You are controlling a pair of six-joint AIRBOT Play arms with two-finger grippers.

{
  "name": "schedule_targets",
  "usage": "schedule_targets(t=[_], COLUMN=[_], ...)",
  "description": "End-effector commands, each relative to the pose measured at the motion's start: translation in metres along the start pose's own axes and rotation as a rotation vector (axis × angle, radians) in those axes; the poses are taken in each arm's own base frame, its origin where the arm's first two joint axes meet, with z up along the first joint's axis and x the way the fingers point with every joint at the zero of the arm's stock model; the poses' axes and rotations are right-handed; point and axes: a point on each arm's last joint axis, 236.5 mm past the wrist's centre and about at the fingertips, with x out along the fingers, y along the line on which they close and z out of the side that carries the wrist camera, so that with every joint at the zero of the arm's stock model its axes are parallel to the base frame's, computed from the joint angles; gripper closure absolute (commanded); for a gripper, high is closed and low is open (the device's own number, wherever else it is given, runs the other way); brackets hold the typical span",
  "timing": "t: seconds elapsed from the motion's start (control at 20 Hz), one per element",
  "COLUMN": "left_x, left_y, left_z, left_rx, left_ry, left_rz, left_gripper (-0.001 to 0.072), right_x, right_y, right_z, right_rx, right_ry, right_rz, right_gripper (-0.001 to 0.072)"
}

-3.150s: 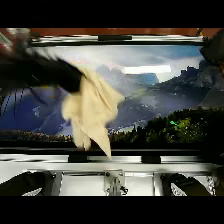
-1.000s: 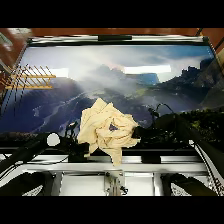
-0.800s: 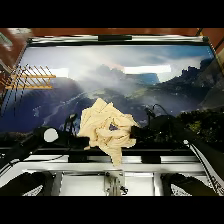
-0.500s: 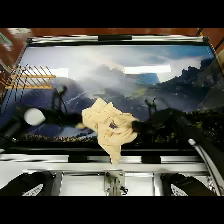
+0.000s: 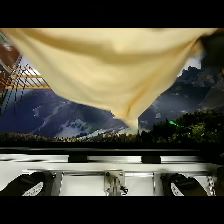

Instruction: Fold the shirts.

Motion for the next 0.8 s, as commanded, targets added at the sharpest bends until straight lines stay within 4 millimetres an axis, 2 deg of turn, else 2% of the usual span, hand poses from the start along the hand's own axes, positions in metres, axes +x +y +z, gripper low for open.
schedule_targets(t=[0.0, 0.15, 0.4, 0.55, 0.65, 0.75], left_x=[-0.076, -0.092, -0.094, -0.081, -0.067, -0.049], left_y=[-0.008, -0.006, 0.007, 0.012, 0.017, 0.023], left_z=[0.071, 0.054, -0.013, -0.06, -0.103, -0.148], left_rx=[0.03, 0.034, 0.067, 0.056, 0.04, 0.031], left_ry=[-0.236, -0.199, 0.064, 0.238, 0.378, 0.503], left_rz=[-0.002, 0.011, 0.06, 0.064, 0.072, 0.081], left_gripper=[0.0674, 0.0675, 0.0674, 0.0675, 0.0674, 0.0674], right_x=[-0.07, -0.083, -0.083, -0.082, -0.07, -0.045], right_y=[0.039, 0.043, 0.035, 0.024, 0.01, -0.008], right_z=[0.075, 0.085, 0.085, 0.083, 0.068, 0.027], right_rx=[0.002, -0.007, -0.065, -0.089, -0.111, -0.122], right_ry=[-0.227, -0.252, -0.253, -0.244, -0.171, 0.016], right_rz=[0.108, 0.114, 0.072, 0.023, -0.029, -0.076], right_gripper=[0.0652, 0.0652, 0.0652, 0.0652, 0.0652, 0.0652])
